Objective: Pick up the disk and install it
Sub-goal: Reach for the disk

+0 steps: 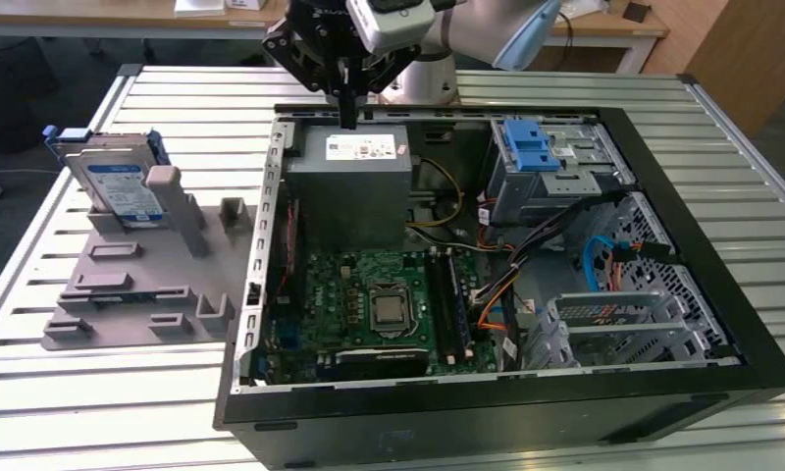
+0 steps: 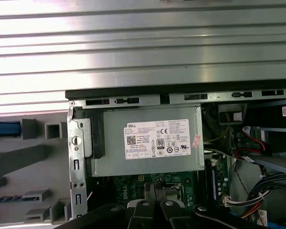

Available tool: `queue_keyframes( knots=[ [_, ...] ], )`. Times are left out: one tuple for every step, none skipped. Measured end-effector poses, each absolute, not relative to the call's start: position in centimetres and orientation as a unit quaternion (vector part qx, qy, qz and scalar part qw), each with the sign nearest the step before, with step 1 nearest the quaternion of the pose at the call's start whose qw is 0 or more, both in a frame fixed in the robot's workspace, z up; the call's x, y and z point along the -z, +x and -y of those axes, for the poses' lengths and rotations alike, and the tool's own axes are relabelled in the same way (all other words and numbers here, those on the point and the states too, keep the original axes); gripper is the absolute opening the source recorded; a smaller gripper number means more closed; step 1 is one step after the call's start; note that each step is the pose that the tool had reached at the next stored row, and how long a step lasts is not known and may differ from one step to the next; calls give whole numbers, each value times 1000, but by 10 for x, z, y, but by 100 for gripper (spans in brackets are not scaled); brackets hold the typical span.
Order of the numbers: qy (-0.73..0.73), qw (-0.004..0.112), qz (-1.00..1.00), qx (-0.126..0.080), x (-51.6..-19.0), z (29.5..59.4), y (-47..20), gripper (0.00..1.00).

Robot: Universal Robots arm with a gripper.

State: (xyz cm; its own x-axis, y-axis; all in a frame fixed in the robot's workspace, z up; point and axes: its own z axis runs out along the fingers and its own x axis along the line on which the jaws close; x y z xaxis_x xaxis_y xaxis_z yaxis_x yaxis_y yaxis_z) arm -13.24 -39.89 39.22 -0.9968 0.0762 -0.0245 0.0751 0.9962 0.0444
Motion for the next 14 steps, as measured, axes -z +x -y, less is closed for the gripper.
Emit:
queue_keyframes(
  knots=[
    [38, 13, -999, -22, -392, 399, -133, 11],
    [38, 13, -999, -22, -392, 399, -133, 11],
    [38, 13, -999, -22, -392, 399, -133, 11],
    [38, 13, -999, -22, -392, 399, -133, 11],
    [38, 13, -999, -22, -392, 399, -133, 11],
    [38, 13, -999, -22, -392, 399, -133, 11],
    [38, 13, -999, -22, -392, 399, -134, 11],
    [38, 13, -999, -22, -392, 399, -134, 11],
    [38, 13, -999, -22, -392, 399, -134, 11],
    [38, 13, -999, -22, -392, 399, -134, 11],
    [38, 13, -999, -22, -392, 399, -134, 11],
    [38, 13, -999, -22, -392, 399, -135, 11],
    [38, 13, -999, -22, -392, 399, -135, 11],
    [38, 13, -999, -22, -392, 399, -135, 11]
  ],
)
